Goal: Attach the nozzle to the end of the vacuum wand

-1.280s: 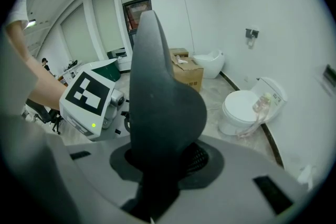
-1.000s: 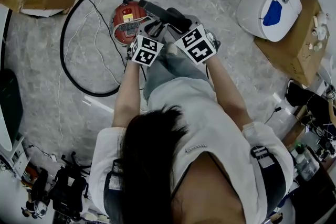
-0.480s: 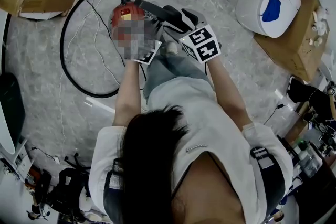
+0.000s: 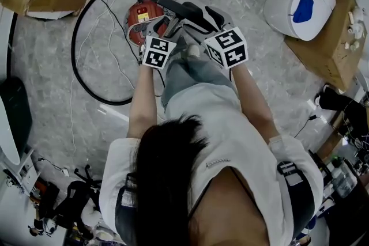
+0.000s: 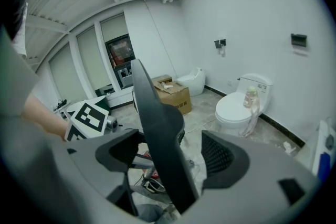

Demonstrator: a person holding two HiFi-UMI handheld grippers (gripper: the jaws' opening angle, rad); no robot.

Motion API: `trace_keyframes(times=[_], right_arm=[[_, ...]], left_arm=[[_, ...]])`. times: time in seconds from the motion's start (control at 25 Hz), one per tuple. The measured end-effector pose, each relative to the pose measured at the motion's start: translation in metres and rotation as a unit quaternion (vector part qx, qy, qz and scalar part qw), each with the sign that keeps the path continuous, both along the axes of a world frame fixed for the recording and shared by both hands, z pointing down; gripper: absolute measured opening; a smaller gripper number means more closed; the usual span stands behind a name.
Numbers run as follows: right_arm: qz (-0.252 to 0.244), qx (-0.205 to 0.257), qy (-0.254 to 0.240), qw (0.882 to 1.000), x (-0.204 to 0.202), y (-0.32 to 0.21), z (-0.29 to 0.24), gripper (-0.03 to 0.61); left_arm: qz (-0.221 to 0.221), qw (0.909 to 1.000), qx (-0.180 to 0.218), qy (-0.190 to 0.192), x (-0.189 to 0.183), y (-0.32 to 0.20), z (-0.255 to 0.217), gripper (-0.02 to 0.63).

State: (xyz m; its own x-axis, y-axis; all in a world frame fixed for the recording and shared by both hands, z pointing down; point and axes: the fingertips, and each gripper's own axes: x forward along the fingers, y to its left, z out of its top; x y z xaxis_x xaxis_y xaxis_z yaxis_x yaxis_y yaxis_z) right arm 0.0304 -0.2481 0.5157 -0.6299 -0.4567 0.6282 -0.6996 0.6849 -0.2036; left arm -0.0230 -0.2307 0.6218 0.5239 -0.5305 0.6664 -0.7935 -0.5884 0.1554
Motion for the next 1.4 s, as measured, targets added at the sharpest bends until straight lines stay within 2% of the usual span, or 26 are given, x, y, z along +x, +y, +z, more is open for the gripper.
trace_keyframes(times=[0.2,0.36,0.48,0.64,0.8,0.88,1.0,1.04,1.12,1.28,1.4], right_arm=[[0.025,0.004,-0.021,0.999,0.010,0.003,-0.009,0.362],[0.042,0.020,-0.030,0.998,0.021,0.010,-0.019,0.360],[0.060,0.046,-0.032,0.997,0.028,0.018,-0.029,0.360],[0.084,0.067,-0.041,0.993,0.037,0.029,-0.039,0.360],[0.108,0.091,-0.047,0.989,0.040,0.040,-0.049,0.359],[0.113,0.089,-0.055,0.988,0.038,0.046,-0.052,0.359],[0.116,0.092,-0.062,0.987,0.034,0.053,-0.056,0.357],[0.117,0.094,-0.063,0.987,0.032,0.055,-0.057,0.347],[0.121,0.098,-0.066,0.986,0.029,0.060,-0.060,0.288],[0.114,0.097,-0.064,0.987,0.023,0.069,-0.062,0.194],[0.115,0.104,-0.060,0.986,0.019,0.070,-0.065,0.125]], left_arm=[[-0.024,0.9997,0.000,0.000,-0.013,0.016,-0.012,0.302],[-0.065,0.9974,-0.002,0.030,-0.023,0.029,-0.029,0.305],[-0.111,0.9911,-0.001,0.072,-0.035,0.037,-0.045,0.305],[-0.147,0.9830,0.018,0.109,-0.039,0.049,-0.069,0.305],[-0.195,0.9681,0.034,0.154,-0.046,0.060,-0.087,0.304],[-0.201,0.9639,0.047,0.168,-0.047,0.065,-0.099,0.304],[-0.185,0.9635,0.067,0.181,-0.042,0.069,-0.118,0.304],[-0.178,0.9636,0.071,0.187,-0.039,0.070,-0.124,0.297],[-0.171,0.9633,0.081,0.191,-0.036,0.070,-0.132,0.268],[-0.173,0.9637,0.103,0.175,-0.034,0.073,-0.145,0.214],[-0.160,0.9607,0.118,0.193,-0.027,0.072,-0.161,0.166]])
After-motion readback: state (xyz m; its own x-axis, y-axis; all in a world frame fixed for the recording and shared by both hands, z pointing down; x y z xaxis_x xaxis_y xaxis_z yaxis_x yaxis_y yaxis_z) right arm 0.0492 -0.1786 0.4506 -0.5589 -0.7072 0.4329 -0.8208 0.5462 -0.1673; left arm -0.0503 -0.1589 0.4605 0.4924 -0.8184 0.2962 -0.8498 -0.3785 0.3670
